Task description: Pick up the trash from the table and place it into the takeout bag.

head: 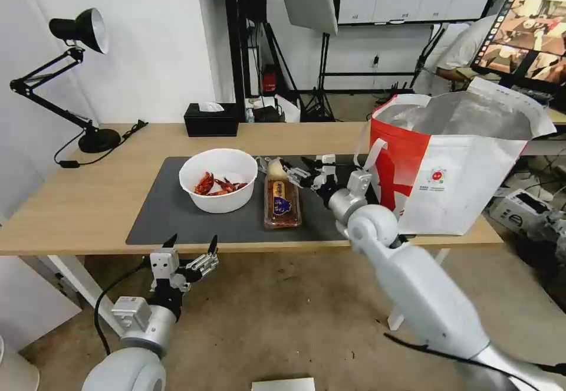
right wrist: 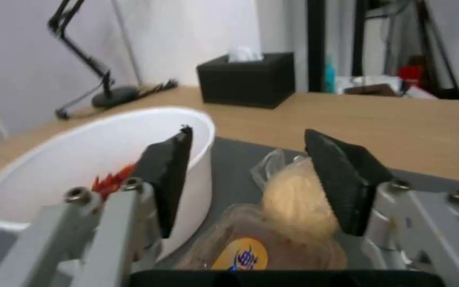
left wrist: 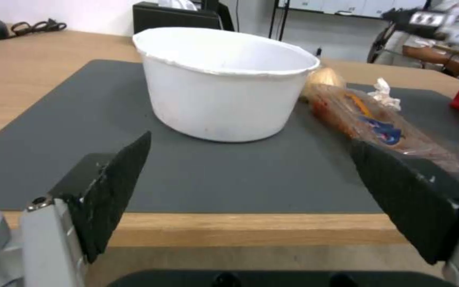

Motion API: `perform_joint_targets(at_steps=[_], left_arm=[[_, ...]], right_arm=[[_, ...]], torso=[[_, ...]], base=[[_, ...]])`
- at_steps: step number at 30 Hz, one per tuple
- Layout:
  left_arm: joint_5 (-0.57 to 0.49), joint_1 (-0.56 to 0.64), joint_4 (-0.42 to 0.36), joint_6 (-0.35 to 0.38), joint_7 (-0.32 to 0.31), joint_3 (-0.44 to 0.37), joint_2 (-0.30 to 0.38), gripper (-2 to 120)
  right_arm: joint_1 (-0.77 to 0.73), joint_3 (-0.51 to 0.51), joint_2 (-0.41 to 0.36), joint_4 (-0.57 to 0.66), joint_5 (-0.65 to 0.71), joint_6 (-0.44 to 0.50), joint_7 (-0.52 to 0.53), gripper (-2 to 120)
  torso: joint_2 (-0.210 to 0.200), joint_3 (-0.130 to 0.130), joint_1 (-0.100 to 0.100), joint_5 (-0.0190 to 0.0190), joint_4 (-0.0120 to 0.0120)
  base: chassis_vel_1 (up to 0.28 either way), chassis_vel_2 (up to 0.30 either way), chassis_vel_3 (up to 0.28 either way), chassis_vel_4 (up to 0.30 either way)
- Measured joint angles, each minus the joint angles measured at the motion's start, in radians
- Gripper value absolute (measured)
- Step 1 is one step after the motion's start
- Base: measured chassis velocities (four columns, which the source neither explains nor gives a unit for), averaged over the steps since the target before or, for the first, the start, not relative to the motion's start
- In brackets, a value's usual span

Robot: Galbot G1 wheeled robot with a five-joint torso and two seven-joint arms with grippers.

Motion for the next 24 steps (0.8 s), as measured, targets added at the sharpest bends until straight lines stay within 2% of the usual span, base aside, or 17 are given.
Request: perform_joint_targets(at_steps=[2,4,6,7,10,12,14,24], left_arm=[[-0.020,-0.005,0.001,0.000,0.001,0.001,-0.001,100],[-0.030,-0.007,0.002,0.000,0.002,0.002,-0.002,100],[-0.043,-0.011,0.004,0.000,0.004,0.003,-0.004,100],[-0.043,-0.011,0.004,0.000,0.004,0.003,-0.004,100],[-0.052,-0.016,0.010,0.001,0.008,0.005,-0.004,100],[-0.054,-0.017,0.011,0.001,0.009,0.005,-0.003,100],[-0.061,-0.018,0.011,0.001,0.011,0.002,0.001,100],[-0.095,-0.024,0.015,0.003,0.012,0.001,0.021,100]], right_arm=[[0.047,-0.028,-0.010,-0.048,-0.011,-0.015,-0.060,43],[0.067,-0.041,-0.013,-0.072,-0.015,-0.028,-0.088,41],[0.100,-0.069,-0.014,-0.119,-0.024,-0.047,-0.134,30],[0.100,-0.069,-0.014,-0.119,-0.024,-0.047,-0.134,30],[0.154,-0.123,-0.015,-0.201,-0.030,-0.061,-0.195,14],[0.162,-0.130,-0.014,-0.213,-0.030,-0.062,-0.204,11],[0.174,-0.142,-0.006,-0.243,-0.030,-0.063,-0.232,0],[0.200,-0.161,0.006,-0.299,-0.049,-0.070,-0.288,0]], torso=[[0.000,0.000,0.000,-0.0003,0.0000],[0.000,0.000,0.000,-0.0003,-0.0001],[0.000,0.000,0.000,-0.0001,0.0000],[0.000,0.000,0.000,-0.0001,0.0000],[0.000,0.000,0.000,-0.0002,0.0000],[0.000,0.000,0.000,-0.0003,0.0000],[0.000,0.000,0.000,-0.0002,0.0000],[0.000,0.000,0.000,-0.0004,0.0000]], base=[[0.000,0.000,0.000,0.000],[0.000,0.000,0.000,0.000],[0.000,0.000,0.000,0.000],[0.000,0.000,0.000,0.000],[0.000,0.000,0.000,0.000],[0.000,0.000,0.000,0.000],[0.000,0.000,0.000,0.000],[0.000,0.000,0.000,0.000]])
